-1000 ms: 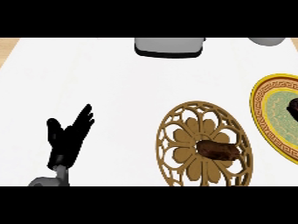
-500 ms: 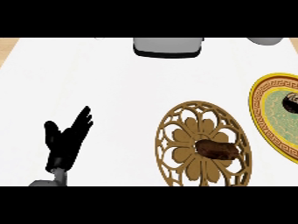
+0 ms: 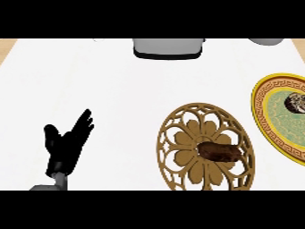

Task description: Pick the cupcake from the placemat and place it in the plate

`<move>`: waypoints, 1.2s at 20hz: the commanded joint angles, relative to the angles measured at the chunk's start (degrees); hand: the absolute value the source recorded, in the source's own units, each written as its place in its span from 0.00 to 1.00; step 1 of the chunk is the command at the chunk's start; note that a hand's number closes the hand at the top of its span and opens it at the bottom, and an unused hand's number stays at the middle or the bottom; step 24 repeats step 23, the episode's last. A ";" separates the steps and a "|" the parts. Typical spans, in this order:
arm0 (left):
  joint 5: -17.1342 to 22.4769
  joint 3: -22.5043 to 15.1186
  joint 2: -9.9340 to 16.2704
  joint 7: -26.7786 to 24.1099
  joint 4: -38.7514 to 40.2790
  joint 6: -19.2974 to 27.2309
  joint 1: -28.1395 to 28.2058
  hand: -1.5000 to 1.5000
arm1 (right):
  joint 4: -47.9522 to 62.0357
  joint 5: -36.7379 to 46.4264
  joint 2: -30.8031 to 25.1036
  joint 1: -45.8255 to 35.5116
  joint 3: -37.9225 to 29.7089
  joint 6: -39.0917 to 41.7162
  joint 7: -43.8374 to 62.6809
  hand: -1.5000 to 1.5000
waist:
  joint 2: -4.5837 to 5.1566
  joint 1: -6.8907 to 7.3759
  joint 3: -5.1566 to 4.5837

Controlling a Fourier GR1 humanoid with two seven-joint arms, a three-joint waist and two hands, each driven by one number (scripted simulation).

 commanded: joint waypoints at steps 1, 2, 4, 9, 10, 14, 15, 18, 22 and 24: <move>0.34 0.37 -0.02 3.76 -2.31 0.85 -1.47 0.50 | 1.96 -1.39 -1.50 4.98 -0.71 10.24 -3.85 0.00 | -0.19 -0.50 -0.02; -0.35 -0.27 0.23 -0.06 -1.47 -0.27 2.40 0.50 | 2.16 -1.02 -2.79 4.60 -0.38 11.88 -4.29 0.00 | -0.15 -0.16 -0.02; 0.28 0.69 0.90 0.79 -1.42 -0.69 1.14 0.50 | 1.98 -0.36 -3.87 9.15 0.46 16.59 -7.92 0.00 | -0.19 -0.54 -0.02; -1.33 0.29 -1.00 0.52 -0.52 1.58 0.34 0.50 | 0.56 1.16 -4.02 14.54 2.57 18.93 -12.92 0.00 | -0.35 -0.80 -0.09; -1.08 -1.01 -1.09 1.29 -3.97 0.85 3.60 0.50 | 0.66 1.87 -4.30 14.16 3.27 17.81 -11.90 0.00 | -0.38 -0.58 -0.09; -0.86 0.94 -0.42 3.01 -2.50 1.39 -0.02 0.50 | -2.31 2.10 -3.15 21.16 4.25 17.76 -17.14 0.00 | -0.52 -1.28 -0.16; -1.17 -0.02 -0.81 3.09 -3.50 1.25 1.49 0.50 | -1.29 2.82 -4.48 21.64 4.64 18.33 -17.53 0.00 | -0.47 -1.04 -0.12; -1.40 0.47 -2.05 2.21 -0.47 1.75 -0.78 0.50 | -3.18 1.24 -5.81 21.74 4.08 18.44 -14.74 0.00 | -0.51 -1.19 -0.18; -1.42 0.84 -0.47 0.25 -0.35 -0.36 0.58 0.50 | -1.66 2.48 -4.02 25.34 4.97 17.20 -19.77 0.00 | -0.47 -1.05 -0.11; -1.58 0.72 -1.99 5.64 -2.19 2.66 -2.31 0.50 | -6.51 1.04 -3.19 26.99 5.02 16.81 -17.15 0.00 | -0.62 -1.49 -0.23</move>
